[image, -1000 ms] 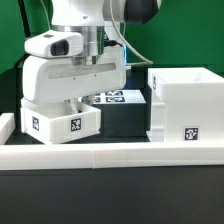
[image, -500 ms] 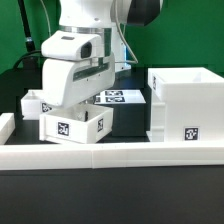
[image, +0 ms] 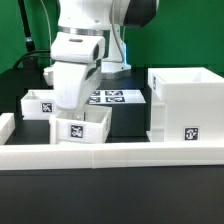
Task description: Assemble drawer
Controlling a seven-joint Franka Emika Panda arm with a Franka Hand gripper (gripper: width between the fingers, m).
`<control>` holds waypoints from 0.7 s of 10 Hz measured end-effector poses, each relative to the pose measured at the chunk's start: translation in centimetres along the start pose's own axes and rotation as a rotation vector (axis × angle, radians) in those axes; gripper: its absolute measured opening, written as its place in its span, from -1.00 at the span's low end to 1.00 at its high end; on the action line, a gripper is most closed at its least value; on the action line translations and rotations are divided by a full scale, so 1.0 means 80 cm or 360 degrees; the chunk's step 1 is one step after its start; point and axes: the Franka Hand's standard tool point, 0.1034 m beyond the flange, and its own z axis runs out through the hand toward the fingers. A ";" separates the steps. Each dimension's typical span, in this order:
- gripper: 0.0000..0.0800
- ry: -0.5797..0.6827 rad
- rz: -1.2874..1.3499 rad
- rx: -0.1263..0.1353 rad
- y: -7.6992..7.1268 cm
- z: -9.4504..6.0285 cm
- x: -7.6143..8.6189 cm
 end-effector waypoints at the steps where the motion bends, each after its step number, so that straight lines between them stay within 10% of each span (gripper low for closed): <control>1: -0.89 0.0000 -0.0047 -0.0008 0.001 -0.001 0.004; 7: -0.89 0.0021 0.0069 0.0050 -0.001 0.004 0.036</control>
Offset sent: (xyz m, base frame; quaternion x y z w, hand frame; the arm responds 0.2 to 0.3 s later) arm 0.0000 0.0000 0.0000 0.0000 0.0000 0.0000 1.0000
